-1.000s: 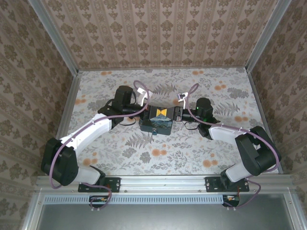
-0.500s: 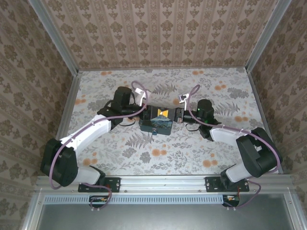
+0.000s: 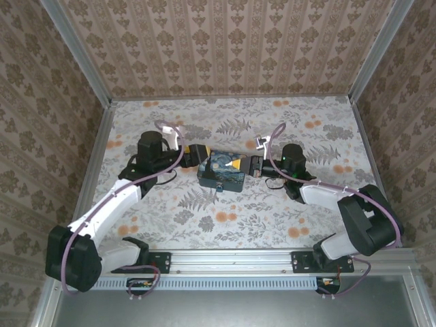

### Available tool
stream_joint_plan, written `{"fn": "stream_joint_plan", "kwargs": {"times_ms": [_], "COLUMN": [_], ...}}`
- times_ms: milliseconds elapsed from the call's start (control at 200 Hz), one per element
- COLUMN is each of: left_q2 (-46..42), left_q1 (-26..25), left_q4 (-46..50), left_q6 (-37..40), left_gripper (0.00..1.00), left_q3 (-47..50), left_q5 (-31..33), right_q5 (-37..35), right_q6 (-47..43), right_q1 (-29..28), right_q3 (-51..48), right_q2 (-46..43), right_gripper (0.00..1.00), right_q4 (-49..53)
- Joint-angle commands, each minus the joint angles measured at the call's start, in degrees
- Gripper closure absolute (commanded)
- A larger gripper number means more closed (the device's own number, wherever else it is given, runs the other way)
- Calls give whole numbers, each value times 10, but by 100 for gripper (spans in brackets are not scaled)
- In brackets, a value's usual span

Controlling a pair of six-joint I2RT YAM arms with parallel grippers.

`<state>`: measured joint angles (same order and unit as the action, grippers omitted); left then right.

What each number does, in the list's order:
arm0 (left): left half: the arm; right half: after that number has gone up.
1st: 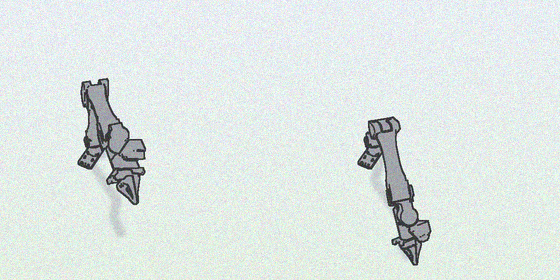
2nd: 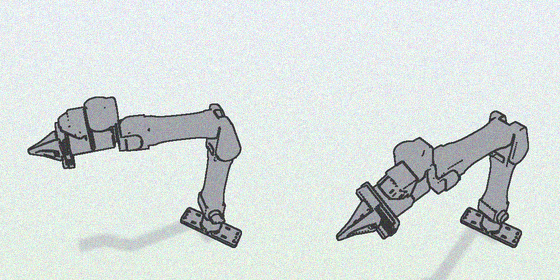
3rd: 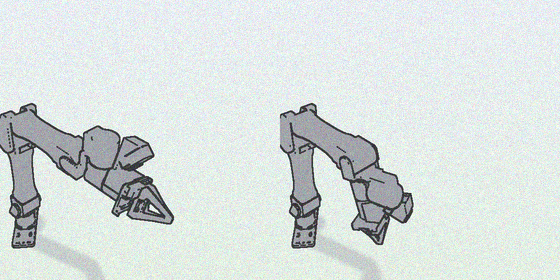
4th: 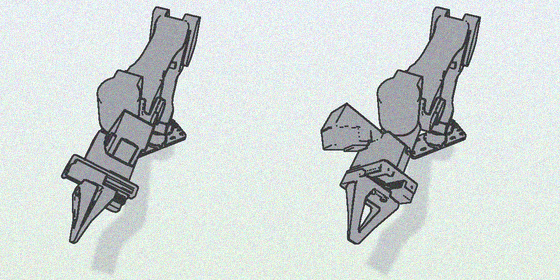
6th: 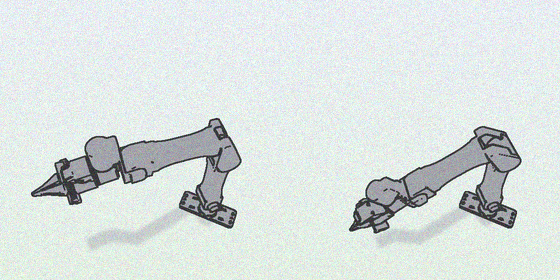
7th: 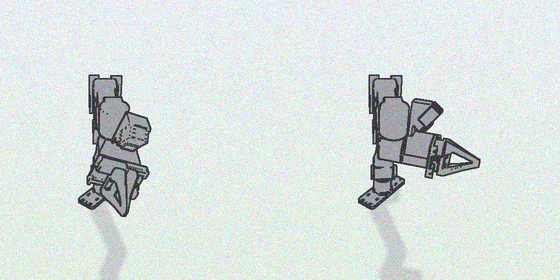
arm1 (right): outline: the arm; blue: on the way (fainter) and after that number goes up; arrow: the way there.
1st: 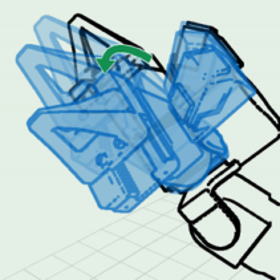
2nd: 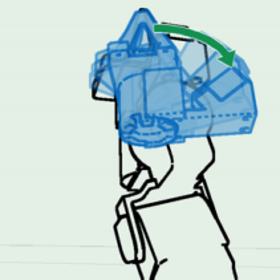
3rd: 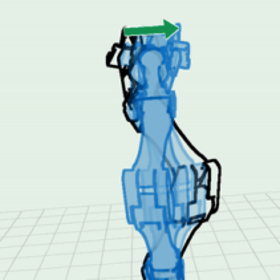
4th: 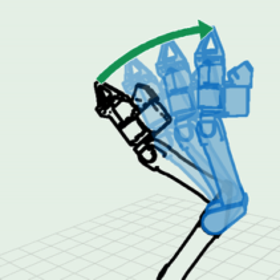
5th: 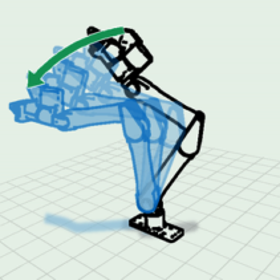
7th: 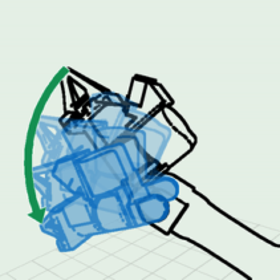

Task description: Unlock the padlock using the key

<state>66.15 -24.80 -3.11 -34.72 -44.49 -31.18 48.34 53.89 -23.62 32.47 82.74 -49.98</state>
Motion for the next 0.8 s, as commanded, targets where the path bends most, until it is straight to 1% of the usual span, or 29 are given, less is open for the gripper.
{"fn": "stream_joint_plan", "kwargs": {"times_ms": [0, 45, 65, 140, 275, 295, 375, 485, 580, 690, 795], "left_q2": [11, 21, 26, 37, 52, 53, 62, 71, 75, 73, 73], "left_q1": [6, 5, 4, -4, -10, -27, -41, -61, -77, -89, -100], "left_q4": [-24, -36, -45, -78, -61, -61, -65, -79, -76, -73, -89], "left_q6": [-69, -114, -136, -208, -306, -320, -369, -423, -451, -476, -503], "left_gripper": [17, 18, 18, 18, 20, 20, 24, 31, 37, 43, 47], "left_q3": [9, 10, 11, 16, -2, -5, -12, -19, -24, -21, -13], "left_q5": [0, -7, -9, -8, 19, 22, 35, 52, 67, 80, 88], "right_q5": [-21, -45, -61, -114, -217, -231, -285, -351, -396, -425, -438], "right_q6": [-21, -42, -55, -111, -206, -221, -279, -358, -408, -446, -476], "right_q1": [2, 0, -2, -9, -39, -46, -74, -116, -142, -159, -169], "right_q3": [-7, -6, -5, 2, 18, 18, 22, 18, 13, 14, 21], "right_q2": [-25, -27, -48, -74, -103, -105, -108, -108, -109, -114, -116], "right_gripper": [100, 100, 100, 100, 100, 100, 100, 100, 100, 100, 100], "right_q4": [2, 27, 42, 99, 162, 167, 179, 170, 152, 148, 154]}}
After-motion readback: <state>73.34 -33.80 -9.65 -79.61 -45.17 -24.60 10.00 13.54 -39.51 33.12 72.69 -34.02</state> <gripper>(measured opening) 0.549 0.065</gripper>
